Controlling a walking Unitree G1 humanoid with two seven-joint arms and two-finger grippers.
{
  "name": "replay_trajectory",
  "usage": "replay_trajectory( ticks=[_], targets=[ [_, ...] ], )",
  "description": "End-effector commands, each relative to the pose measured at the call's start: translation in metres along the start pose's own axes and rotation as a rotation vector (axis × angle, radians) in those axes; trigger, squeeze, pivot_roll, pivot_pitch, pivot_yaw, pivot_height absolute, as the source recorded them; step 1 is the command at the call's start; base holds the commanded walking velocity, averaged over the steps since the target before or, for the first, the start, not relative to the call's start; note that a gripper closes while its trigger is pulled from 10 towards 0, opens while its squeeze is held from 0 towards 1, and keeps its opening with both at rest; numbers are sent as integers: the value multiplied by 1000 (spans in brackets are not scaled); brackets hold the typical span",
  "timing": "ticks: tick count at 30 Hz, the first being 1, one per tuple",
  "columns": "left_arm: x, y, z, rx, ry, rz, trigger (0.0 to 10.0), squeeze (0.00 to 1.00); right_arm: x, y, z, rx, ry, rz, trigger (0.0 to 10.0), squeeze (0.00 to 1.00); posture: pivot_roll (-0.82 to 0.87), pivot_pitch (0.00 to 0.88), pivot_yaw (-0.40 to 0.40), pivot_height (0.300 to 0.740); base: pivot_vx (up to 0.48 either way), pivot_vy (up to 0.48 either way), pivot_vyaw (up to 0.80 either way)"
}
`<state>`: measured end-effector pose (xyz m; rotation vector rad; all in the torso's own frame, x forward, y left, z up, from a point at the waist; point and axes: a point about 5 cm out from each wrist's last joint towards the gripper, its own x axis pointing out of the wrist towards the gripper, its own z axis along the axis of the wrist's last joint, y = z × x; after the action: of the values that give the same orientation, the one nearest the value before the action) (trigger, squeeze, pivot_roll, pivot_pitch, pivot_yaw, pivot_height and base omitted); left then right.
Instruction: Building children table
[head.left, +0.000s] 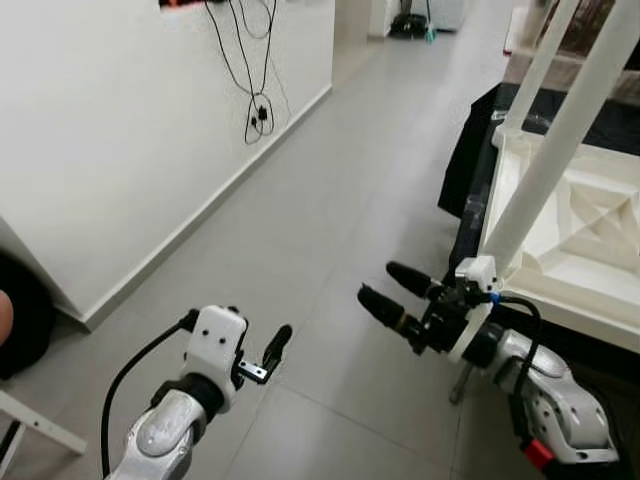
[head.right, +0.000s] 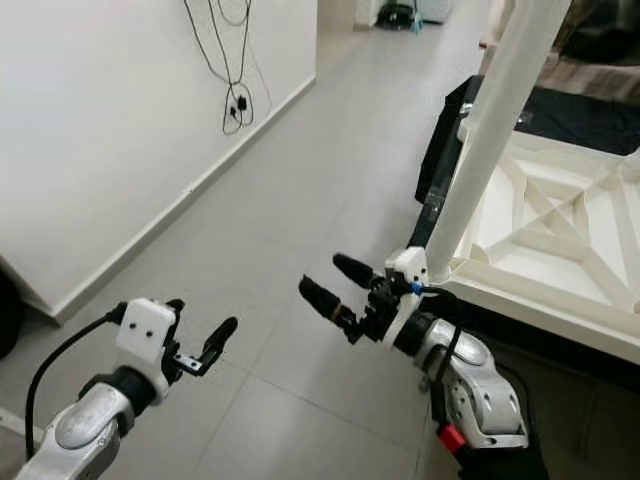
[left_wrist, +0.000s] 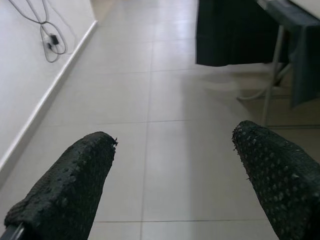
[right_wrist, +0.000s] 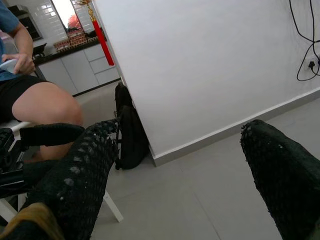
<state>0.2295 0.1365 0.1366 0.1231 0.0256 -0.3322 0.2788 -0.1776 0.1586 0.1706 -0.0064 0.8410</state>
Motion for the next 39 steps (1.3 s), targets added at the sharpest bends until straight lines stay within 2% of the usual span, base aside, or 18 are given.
replay_trajectory(
  ticks=[1,3,6,14,19,21,26,29,30,34,39],
  targets=[
    [-3,2,-3,-10,8,5,10000,0,2,6,-5,9,14,20,10000,0,33,137,-23,740,0,-439,0],
    [-3,1,-4,-15,7,-7,10000,0,7,18,-13,40,25,57,10000,0,35,139,-22,740,0,-442,0],
    [-3,2,-3,-15,2,-10,10000,0,8,22,-16,68,28,80,10000,0,35,139,-21,740,0,-442,0],
    [-2,-1,-1,-11,-8,-39,10000,0,8,26,-11,100,15,153,10000,0,37,140,-26,740,0,-442,-159],
    [-2,-2,0,-16,-11,-43,10000,0,11,25,-7,66,16,143,10000,0,36,140,-26,740,0,-442,-258],
    [-1,-1,-1,-19,-5,-41,10000,0,13,22,-6,22,30,96,10000,0,34,140,-24,740,0,-386,0],
    [1,1,0,-30,-13,-14,10000,0,17,16,-7,-21,55,21,10000,0,35,141,-23,740,0,-77,0],
    [3,6,-2,-22,2,13,10000,0,23,8,-3,-41,51,-77,10000,0,32,141,-21,740,0,0,0],
    [4,10,-3,-26,16,37,10000,0,27,1,1,-50,46,-156,10000,0,32,141,-21,740,0,0,0],
    [4,11,-3,-26,21,45,10000,0,29,-3,3,-59,45,-184,10000,0,32,141,-21,740,0,0,0],
    [6,11,2,-25,3,34,10000,0,42,-22,19,-181,75,-385,10000,0,31,142,-18,740,0,0,-800]
  ],
)
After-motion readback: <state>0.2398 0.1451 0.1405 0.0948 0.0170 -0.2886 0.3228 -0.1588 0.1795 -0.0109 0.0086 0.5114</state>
